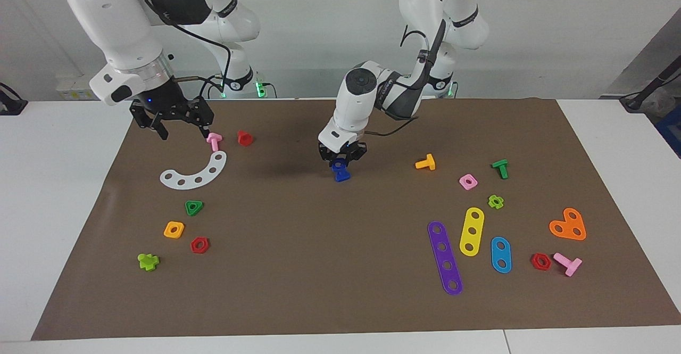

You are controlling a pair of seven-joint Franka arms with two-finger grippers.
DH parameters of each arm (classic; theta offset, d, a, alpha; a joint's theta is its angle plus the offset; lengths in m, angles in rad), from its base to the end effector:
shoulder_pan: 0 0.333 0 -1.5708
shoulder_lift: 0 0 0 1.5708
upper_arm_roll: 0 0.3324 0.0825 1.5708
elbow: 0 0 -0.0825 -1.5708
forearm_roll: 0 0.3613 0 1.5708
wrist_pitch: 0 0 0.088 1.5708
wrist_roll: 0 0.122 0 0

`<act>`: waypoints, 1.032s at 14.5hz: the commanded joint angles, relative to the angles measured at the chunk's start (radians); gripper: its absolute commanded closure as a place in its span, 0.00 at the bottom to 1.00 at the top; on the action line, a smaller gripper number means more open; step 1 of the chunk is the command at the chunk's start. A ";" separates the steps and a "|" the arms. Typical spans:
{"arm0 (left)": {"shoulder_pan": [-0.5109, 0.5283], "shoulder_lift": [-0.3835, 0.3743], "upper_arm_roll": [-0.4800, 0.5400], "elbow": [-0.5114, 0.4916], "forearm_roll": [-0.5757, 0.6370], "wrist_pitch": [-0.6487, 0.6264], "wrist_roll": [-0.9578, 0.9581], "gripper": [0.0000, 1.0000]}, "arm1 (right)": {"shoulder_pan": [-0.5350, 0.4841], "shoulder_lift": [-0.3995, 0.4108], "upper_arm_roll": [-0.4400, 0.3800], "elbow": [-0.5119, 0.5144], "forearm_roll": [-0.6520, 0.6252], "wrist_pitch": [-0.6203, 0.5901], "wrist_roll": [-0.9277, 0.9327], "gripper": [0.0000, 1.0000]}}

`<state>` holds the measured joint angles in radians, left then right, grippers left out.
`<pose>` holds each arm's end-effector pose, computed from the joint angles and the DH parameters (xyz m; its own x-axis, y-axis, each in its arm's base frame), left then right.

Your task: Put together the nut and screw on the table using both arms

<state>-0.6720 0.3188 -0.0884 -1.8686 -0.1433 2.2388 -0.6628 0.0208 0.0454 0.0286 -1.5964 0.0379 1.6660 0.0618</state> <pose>0.4472 -0.4285 0.3651 0.9985 -0.0102 -0.0532 -0.0026 -0.9900 0.1411 0.5538 0.0313 0.5982 0.9996 -0.0160 0.0217 -0.0151 -0.9991 -0.0405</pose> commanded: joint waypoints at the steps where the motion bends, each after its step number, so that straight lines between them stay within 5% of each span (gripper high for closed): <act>1: -0.015 -0.007 0.019 -0.020 -0.009 -0.004 -0.001 1.00 | -0.005 -0.016 0.004 -0.017 0.005 0.005 -0.023 0.00; 15: -0.005 -0.014 0.024 -0.043 0.007 -0.004 0.006 1.00 | -0.005 -0.016 0.004 -0.017 0.007 0.000 -0.027 0.00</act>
<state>-0.6724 0.3166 -0.0727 -1.8821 -0.1427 2.2385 -0.6612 0.0208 0.0454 0.0286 -1.5964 0.0379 1.6660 0.0618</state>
